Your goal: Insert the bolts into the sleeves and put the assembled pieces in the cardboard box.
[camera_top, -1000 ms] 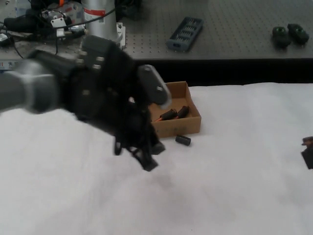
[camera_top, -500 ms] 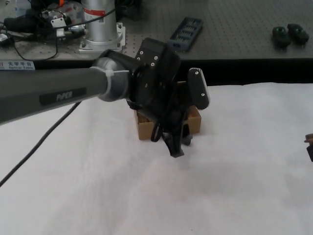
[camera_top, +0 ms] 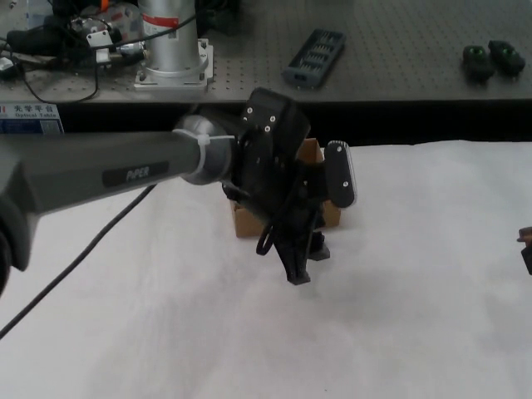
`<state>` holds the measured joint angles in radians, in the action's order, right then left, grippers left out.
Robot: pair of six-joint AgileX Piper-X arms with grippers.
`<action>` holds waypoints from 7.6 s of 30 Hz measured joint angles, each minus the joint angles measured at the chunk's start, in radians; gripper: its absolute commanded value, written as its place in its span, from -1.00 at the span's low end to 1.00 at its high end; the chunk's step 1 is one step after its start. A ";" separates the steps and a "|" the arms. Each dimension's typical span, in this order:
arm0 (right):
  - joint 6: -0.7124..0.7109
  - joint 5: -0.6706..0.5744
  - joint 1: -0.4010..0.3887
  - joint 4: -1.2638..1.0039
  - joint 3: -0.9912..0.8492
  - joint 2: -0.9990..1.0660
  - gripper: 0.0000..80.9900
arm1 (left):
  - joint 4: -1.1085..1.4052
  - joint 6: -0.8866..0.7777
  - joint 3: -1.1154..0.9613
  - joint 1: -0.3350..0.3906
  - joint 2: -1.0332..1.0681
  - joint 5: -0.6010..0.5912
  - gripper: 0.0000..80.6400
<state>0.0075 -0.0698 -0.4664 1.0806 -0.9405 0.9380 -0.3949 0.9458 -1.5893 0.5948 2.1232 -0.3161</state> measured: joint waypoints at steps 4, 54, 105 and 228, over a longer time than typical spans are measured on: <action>0.000 0.000 0.000 0.000 0.000 0.000 -0.93 | 0.029 0.023 -0.002 -0.018 0.033 -0.001 -0.12; 0.000 -0.023 0.021 -0.023 0.000 0.003 -0.93 | -0.024 0.000 -0.113 -0.080 0.139 -0.093 -0.53; 0.501 -0.370 0.021 -0.586 0.000 0.158 -0.93 | 0.102 -0.838 0.648 -0.015 -0.862 -0.344 -0.99; 0.362 -0.606 -0.016 -0.408 0.002 0.186 0.19 | 0.532 -0.926 0.668 -0.060 -0.831 -0.181 -0.99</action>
<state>0.3696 -0.6761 -0.4821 0.6729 -0.9389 1.1241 0.1367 0.0199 -0.9215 0.5349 1.2926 -0.4969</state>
